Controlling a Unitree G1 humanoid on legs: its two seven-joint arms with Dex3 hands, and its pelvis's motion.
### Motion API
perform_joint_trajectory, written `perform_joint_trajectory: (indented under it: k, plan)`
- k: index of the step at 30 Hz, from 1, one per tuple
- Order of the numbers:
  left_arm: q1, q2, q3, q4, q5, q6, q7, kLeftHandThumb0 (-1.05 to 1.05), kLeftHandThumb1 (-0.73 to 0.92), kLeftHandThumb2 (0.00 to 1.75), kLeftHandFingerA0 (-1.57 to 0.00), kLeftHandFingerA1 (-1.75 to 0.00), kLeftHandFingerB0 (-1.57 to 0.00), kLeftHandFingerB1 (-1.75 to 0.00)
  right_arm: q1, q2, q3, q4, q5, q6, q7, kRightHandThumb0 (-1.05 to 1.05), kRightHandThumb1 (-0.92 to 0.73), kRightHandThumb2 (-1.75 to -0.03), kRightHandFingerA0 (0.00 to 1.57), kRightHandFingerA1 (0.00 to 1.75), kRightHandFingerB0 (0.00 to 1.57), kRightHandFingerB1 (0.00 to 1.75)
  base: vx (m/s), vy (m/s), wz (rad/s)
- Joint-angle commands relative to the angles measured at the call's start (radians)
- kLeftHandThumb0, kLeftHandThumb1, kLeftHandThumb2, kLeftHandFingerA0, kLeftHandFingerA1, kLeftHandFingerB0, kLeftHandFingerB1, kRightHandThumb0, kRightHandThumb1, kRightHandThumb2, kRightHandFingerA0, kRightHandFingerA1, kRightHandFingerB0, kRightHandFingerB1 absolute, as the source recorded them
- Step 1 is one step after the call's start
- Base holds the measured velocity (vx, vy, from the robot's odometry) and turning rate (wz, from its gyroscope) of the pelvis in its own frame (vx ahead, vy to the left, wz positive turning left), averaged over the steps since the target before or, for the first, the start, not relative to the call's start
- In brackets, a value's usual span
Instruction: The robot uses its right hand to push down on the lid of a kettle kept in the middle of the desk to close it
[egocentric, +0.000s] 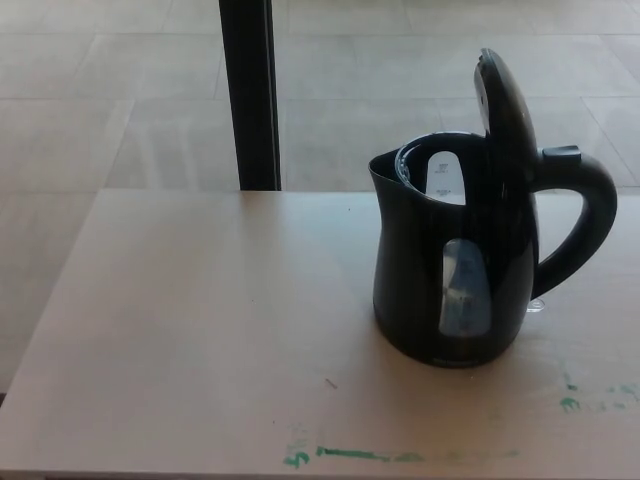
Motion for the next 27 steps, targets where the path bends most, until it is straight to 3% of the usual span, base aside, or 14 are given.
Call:
perform_joint_trajectory:
  k: [1, 4, 7, 8, 10, 11, 12, 14, 16, 17, 22, 24, 25, 27]
  plan:
    - [-0.052, 0.1, 0.152, 0.112, -0.166, 0.05, -0.198, -0.73, 0.55, 0.91, -0.49, -0.61, -0.36, -0.5, -0.055, -0.093, -0.281, -0.117, 0.355, 0.007, 0.128, -1.03, -0.69, -1.09, 0.33, 0.89, 0.17, 0.84, 0.0, 0.0, 0.0]
    - [-0.038, 0.099, 0.159, 0.082, -0.164, 0.058, -0.212, -0.73, 0.56, 0.92, -0.49, -0.64, -0.36, -0.51, -0.112, -0.13, -0.295, -0.178, 0.358, 0.042, 0.128, -1.0, -0.8, -0.64, 0.29, 0.94, 0.18, 0.92, 0.0, 0.0, 0.0]
    - [-0.043, 0.099, 0.169, 0.09, -0.16, 0.058, -0.208, -0.66, 0.53, 0.92, -0.49, -0.64, -0.32, -0.5, -0.186, -0.182, -0.272, -0.241, 0.326, 0.063, 0.13, -0.95, -0.81, -0.64, 0.28, 0.78, 0.17, 0.76, 0.0, 0.0, 0.0]
    - [-0.045, 0.096, 0.177, 0.098, -0.162, 0.056, -0.208, -0.64, 0.66, 0.6, -0.54, -0.56, -0.39, -0.37, -0.203, -0.197, -0.263, -0.258, 0.321, 0.061, 0.15, -0.9, -0.6, -1.02, 0.24, 0.66, 0.16, 0.63, 0.0, 0.0, 0.0]
    - [-0.047, 0.099, 0.178, 0.12, -0.15, 0.041, -0.215, -0.72, 0.56, 0.9, -0.47, -0.6, -0.32, -0.48, -0.293, -0.241, -0.257, -0.356, 0.392, 0.172, 0.177, -0.87, -0.71, -0.62, 0.18, 0.56, 0.2, 0.49, 0.0, 0.0, 0.0]
    - [-0.048, 0.098, 0.182, 0.12, -0.154, 0.044, -0.216, -0.64, 0.66, 0.6, -0.51, -0.54, -0.38, -0.36, -0.316, -0.255, -0.243, -0.382, 0.388, 0.177, 0.182, -0.85, -0.71, -0.62, 0.19, 0.59, 0.19, 0.47, 0.0, 0.0, 0.0]
    - [-0.043, 0.098, 0.176, 0.112, -0.147, 0.036, -0.22, -0.67, 0.54, 0.92, -0.47, -0.62, -0.28, -0.48, -0.352, -0.286, -0.212, -0.419, 0.364, 0.186, 0.185, -0.87, -0.55, -0.96, 0.21, 0.62, 0.19, 0.54, 0.0, 0.0, 0.0]
    - [-0.044, 0.101, 0.173, 0.118, -0.137, 0.029, -0.218, -0.68, 0.67, 0.59, -0.51, -0.52, -0.38, -0.35, -0.431, -0.346, -0.137, -0.493, 0.294, 0.185, 0.181, -0.92, -0.78, -0.65, 0.15, 0.56, 0.16, 0.44, 0.0, 0.0, 0.0]
    - [-0.044, 0.102, 0.171, 0.125, -0.131, 0.025, -0.216, -0.76, 0.57, 0.92, -0.49, -0.61, -0.34, -0.48, -0.498, -0.376, -0.101, -0.528, 0.301, 0.229, 0.187, -0.91, -0.77, -0.65, 0.1, 0.52, 0.12, 0.38, 0.0, 0.0, 0.0]
    - [-0.045, 0.103, 0.172, 0.127, -0.131, 0.027, -0.213, -0.75, 0.56, 0.91, -0.48, -0.6, -0.33, -0.48, -0.527, -0.391, -0.077, -0.546, 0.287, 0.24, 0.185, -0.85, -0.63, -1.05, 0.0, 0.51, 0.01, 0.37, 0.0, 0.0, 0.0]
    - [-0.051, 0.109, 0.174, 0.141, -0.131, 0.027, -0.218, -0.69, 0.67, 0.6, -0.51, -0.51, -0.39, -0.36, -0.796, -0.457, 0.139, -0.563, 0.136, 0.236, 0.166, -0.9, -0.71, -1.1, 0.04, 0.36, 0.11, 0.2, 0.0, 0.0, 0.0]
    - [-0.056, 0.109, 0.172, 0.153, -0.127, 0.021, -0.213, -0.7, 0.53, 0.91, -0.46, -0.59, -0.29, -0.48, -0.842, -0.483, 0.191, -0.537, 0.096, 0.219, 0.181, -0.85, -0.69, -1.09, 0.07, 0.41, 0.06, 0.23, 0.0, 0.0, 0.0]
    - [-0.055, 0.109, 0.173, 0.149, -0.128, 0.022, -0.214, -0.74, 0.56, 0.91, -0.49, -0.6, -0.35, -0.49, -0.945, -0.482, 0.245, -0.495, 0.102, 0.253, 0.214, -0.87, -0.84, -0.67, 0.1, 0.35, 0.07, 0.24, 0.0, 0.0, 0.0]
    - [-0.053, 0.108, 0.165, 0.15, -0.121, 0.009, -0.219, -0.69, 0.69, 0.61, -0.51, -0.51, -0.38, -0.36, -0.979, -0.48, 0.272, -0.481, 0.096, 0.258, 0.215, -0.87, -0.83, -0.65, 0.1, 0.36, 0.1, 0.28, 0.0, 0.0, 0.0]
